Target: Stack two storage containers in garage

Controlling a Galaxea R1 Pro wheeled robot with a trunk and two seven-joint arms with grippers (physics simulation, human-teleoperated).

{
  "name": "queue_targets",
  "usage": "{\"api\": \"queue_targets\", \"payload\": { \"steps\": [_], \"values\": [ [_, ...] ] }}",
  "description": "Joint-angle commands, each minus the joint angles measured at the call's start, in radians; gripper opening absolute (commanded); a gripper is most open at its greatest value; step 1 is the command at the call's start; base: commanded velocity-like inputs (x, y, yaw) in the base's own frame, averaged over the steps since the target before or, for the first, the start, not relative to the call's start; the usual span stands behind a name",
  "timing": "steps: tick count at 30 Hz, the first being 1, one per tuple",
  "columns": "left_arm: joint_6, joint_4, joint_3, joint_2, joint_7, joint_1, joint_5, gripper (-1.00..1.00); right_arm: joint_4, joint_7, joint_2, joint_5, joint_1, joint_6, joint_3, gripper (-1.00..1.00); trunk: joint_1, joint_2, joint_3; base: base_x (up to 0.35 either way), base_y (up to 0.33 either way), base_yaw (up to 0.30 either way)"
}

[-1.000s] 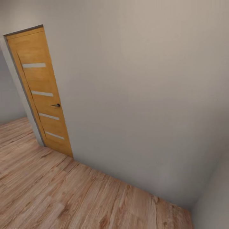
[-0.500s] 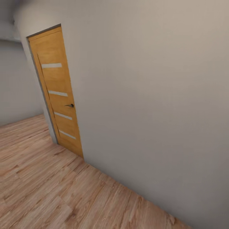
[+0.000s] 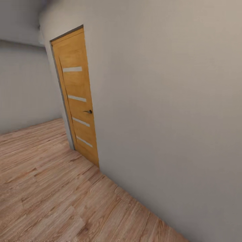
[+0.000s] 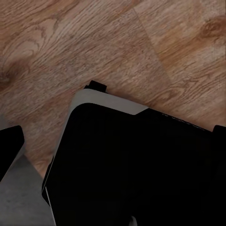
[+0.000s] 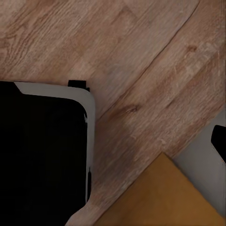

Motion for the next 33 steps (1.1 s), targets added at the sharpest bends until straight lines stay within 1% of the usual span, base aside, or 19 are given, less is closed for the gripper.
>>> {"api": "queue_targets", "payload": {
  "steps": [1,33],
  "values": [
    [-0.003,0.001,0.007,0.000,0.002,-0.001,0.001,1.00,0.003,0.000,0.000,-0.009,-0.001,-0.006,0.008,1.00,0.001,-0.001,-0.001,0.021,0.000,0.268],
    [-0.003,0.001,0.008,-0.002,0.002,-0.001,0.001,1.00,0.003,0.000,0.000,-0.008,-0.001,-0.006,0.009,1.00,0.001,-0.001,-0.001,0.001,0.000,0.269]
  ]
}}
